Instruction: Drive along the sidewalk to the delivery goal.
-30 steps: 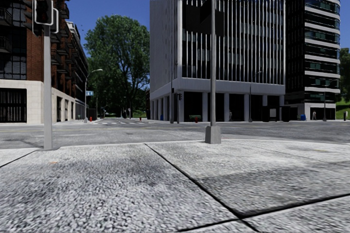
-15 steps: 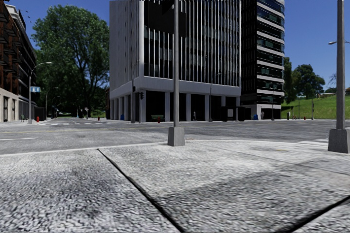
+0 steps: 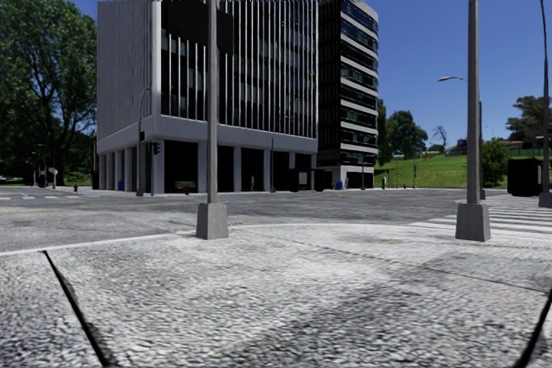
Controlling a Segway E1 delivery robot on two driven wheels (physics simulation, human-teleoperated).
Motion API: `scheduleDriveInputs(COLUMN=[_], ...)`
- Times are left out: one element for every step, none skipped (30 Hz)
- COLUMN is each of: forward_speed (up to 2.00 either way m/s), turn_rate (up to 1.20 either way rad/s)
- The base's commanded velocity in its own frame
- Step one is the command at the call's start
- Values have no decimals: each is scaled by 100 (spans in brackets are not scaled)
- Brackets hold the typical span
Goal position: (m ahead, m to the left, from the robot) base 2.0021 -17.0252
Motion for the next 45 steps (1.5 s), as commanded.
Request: scheduleDriveInputs(forward_speed=[129, 129, 129, 129, 129, 129, 129, 129, 129, 129, 129, 129, 129, 129, 129, 129, 129, 129, 129, 129, 129, 129, 129, 129, 129, 129, 129, 129, 129, 129, 129, 129, 129, 129, 129, 129, 129, 129, 129, 129, 129, 129, 129, 129, 129], turn_rate=[-51, -51, -51, -51, -51, -51, -51, -51, -51, -52, -53, -56, -57, -57, -57, -58, -58, -58, -58, -58, -58, -58, -58, -58, -58, -58, -58, -58, -58, -58, -58, -58, -58, -58, -58, -58, -58, -58, -58, -58, -58, -58, -58, -58, -58])
